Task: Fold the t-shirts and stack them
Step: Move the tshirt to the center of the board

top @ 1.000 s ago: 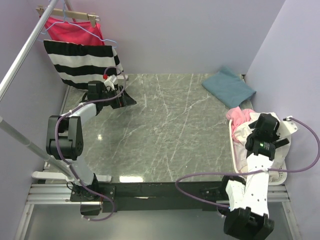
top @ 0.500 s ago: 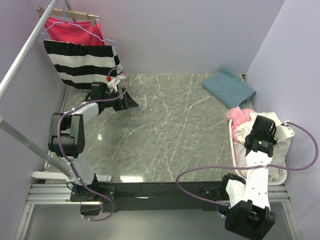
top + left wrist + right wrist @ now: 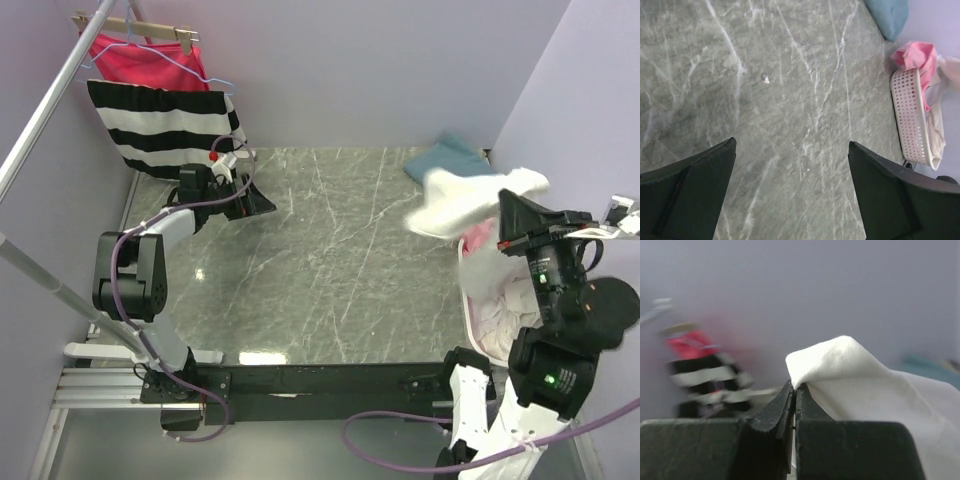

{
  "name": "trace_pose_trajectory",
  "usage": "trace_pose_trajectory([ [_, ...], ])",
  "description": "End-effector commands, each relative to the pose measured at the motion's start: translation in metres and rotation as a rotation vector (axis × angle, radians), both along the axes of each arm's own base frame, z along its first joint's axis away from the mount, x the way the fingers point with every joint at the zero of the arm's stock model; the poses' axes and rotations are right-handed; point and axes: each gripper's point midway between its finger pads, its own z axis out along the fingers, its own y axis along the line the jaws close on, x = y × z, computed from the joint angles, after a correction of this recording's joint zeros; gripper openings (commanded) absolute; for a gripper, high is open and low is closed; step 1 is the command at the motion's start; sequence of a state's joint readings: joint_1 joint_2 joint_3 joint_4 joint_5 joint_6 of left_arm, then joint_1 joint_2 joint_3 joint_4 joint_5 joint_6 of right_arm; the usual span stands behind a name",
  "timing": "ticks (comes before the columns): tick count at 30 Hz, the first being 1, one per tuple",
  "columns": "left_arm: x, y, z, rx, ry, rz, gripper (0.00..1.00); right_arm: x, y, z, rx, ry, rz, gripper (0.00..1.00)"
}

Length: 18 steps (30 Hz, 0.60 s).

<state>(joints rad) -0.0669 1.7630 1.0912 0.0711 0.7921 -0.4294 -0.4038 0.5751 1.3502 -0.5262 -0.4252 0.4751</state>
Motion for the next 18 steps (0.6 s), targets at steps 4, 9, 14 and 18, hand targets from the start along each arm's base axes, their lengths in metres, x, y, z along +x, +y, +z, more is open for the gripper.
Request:
trace_pose_trajectory([
  [4, 0.002, 0.008, 0.059, -0.061, -0.156, 0.063, 0.99, -0.072, 0.125, 0.084, -0.148, -0.252, 0.814, 0.0],
  [9, 0.001, 0.032, 0.083, -0.077, -0.225, 0.18, 0.99, -0.068, 0.128, 0.073, -0.008, -0.196, 0.936, 0.0],
  [14, -0.005, 0.048, 0.097, -0.083, -0.271, 0.246, 0.99, -0.081, 0.153, 0.063, 0.043, -0.249, 1.211, 0.0],
  [18, -0.009, 0.045, 0.098, -0.085, -0.262, 0.218, 1.0, -0.034, 0.186, 0.035, 0.056, -0.154, 1.254, 0.0],
])
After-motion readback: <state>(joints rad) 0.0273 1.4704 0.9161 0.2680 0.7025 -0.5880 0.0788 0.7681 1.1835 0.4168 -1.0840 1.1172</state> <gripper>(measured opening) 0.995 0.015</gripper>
